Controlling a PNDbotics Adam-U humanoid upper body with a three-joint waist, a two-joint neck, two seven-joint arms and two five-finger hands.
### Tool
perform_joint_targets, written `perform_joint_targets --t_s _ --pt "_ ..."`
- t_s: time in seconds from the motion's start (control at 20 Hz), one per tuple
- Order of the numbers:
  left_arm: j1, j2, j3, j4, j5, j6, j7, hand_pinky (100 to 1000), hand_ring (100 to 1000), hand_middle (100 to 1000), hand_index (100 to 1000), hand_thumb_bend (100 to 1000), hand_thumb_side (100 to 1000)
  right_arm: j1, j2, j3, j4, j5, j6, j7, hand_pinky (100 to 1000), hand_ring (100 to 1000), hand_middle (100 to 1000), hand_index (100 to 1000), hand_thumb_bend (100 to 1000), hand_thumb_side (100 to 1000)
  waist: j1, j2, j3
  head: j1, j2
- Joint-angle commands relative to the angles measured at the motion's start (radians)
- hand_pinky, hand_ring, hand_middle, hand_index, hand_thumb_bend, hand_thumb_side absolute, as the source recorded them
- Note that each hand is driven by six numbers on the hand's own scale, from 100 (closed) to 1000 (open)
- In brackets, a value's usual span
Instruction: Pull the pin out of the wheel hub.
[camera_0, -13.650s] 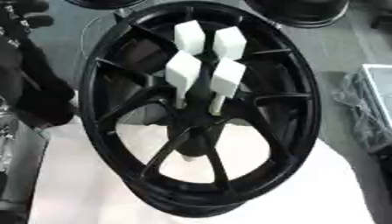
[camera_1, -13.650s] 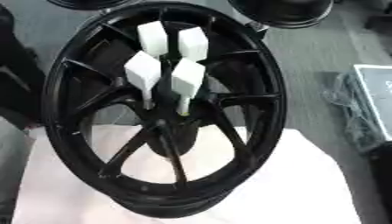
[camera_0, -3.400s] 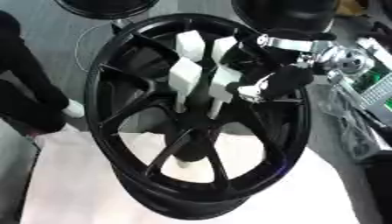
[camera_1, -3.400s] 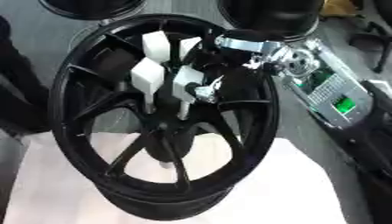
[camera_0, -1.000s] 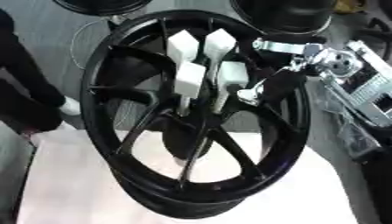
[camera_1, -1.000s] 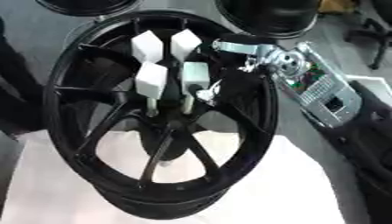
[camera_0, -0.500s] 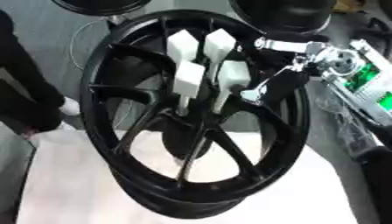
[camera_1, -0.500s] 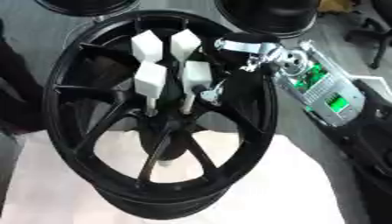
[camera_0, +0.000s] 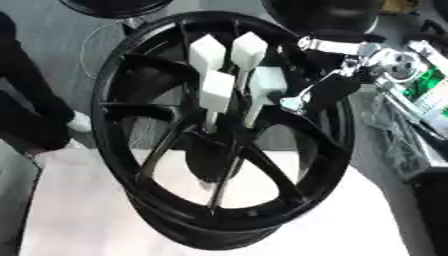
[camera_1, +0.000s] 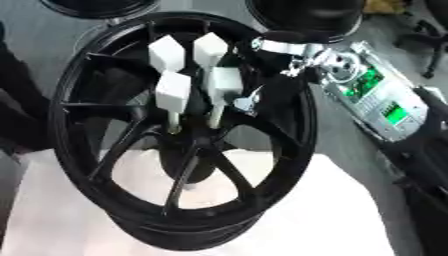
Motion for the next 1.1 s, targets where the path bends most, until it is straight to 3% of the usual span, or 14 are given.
perform_joint_targets --t_s 0.05,0.5,0.75,0.8,0.85,0.9,1.1 --pt "-0.004 0.023 0.013 -0.017 -0.001 -0.002 -0.003 612 608 515 648 100 593 -0.016 -0.038 -0.021 -0.028 -0.02 0.005 -0.012 155 408 275 393 100 100 0.006 -0.024 -0.002 0.001 -0.001" --pt "-0.001 0.023 0.013 -0.017 -0.001 0.0 -0.002 610 608 515 648 100 594 -0.016 -0.038 -0.018 -0.018 -0.024 0.017 -0.006 126 384 253 370 100 100 0.004 -0.021 0.003 0.004 -0.001" --pt "0.003 0.025 0.015 -0.017 -0.002 -0.001 -0.001 611 609 516 648 100 595 -0.016 -0.084 -0.036 -0.047 -0.061 0.009 -0.019 118 379 249 365 100 100 -0.002 -0.028 -0.001 0.003 -0.001" --pt "0.004 0.025 0.015 -0.017 -0.002 0.0 -0.001 611 609 516 648 100 595 -0.014 -0.096 -0.043 -0.055 -0.074 0.009 -0.021 116 379 247 365 100 100 -0.003 -0.03 -0.003 0.002 -0.001" --pt "0.004 0.025 0.015 -0.017 -0.001 0.0 0.0 612 609 516 649 100 595 -0.013 -0.109 -0.054 -0.064 -0.091 0.009 -0.029 113 379 249 364 100 202 -0.004 -0.032 -0.005 0.002 -0.001" --pt "0.005 0.025 0.015 -0.017 -0.001 0.0 0.0 612 610 517 649 100 595 -0.01 -0.123 -0.068 -0.072 -0.108 0.009 -0.041 110 378 244 363 100 100 -0.005 -0.035 -0.008 0.003 -0.001" --pt "0.009 0.024 0.017 -0.017 0.0 0.001 0.003 613 610 517 649 100 595 0.008 -0.158 -0.144 -0.09 -0.213 0.01 -0.111 100 373 231 355 100 100 -0.004 -0.041 -0.017 0.003 -0.001"
